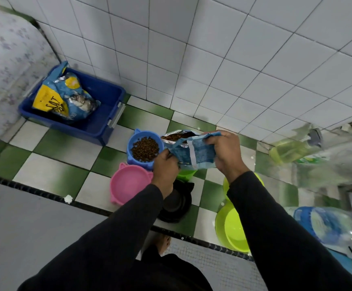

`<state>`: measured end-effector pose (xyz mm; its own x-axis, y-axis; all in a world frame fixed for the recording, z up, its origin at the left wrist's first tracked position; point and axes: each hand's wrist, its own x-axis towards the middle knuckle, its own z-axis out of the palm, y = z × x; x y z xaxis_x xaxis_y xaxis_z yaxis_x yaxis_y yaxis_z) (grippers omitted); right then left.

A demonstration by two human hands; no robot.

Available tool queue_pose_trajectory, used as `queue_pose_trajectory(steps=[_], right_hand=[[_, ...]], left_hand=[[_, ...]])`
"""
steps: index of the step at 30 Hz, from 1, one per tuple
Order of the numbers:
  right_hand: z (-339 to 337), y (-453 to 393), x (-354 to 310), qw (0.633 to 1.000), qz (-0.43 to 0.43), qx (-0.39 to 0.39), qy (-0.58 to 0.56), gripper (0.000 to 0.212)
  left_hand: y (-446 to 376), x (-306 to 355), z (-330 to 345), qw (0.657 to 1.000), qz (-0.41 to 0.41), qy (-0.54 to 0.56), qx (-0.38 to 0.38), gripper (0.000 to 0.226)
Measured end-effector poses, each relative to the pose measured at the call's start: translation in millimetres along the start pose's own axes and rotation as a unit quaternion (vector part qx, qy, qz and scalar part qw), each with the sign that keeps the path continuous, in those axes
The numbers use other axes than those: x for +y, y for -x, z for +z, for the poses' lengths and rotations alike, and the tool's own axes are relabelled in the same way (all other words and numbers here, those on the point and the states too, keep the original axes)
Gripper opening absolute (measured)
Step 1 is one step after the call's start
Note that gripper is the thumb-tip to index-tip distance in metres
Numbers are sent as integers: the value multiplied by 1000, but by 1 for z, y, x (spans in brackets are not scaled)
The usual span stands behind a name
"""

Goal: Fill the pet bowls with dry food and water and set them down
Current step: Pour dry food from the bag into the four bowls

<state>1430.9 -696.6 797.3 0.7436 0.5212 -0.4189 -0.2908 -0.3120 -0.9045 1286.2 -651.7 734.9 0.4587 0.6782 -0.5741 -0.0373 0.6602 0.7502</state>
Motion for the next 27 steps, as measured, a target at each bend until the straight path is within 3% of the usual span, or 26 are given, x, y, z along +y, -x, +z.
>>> queue_pose_trajectory(steps=[5,13,18,27], right_hand=[[-17,4,3,998,20,-19,-64,31],[-39,9,-1,990,38,-43,-126,30],[-42,12,0,991,33,-21,-125,30],[-46,26,-5,999,-25,44,-14,25]], left_hand=[[6,-12,5,998,54,-29,-28,41],[7,-23,0,987,73,-87,-112,64],[6,-26,2,984,78,-111,-119,61],[14,-44,12,986,35,-28,-159,46]])
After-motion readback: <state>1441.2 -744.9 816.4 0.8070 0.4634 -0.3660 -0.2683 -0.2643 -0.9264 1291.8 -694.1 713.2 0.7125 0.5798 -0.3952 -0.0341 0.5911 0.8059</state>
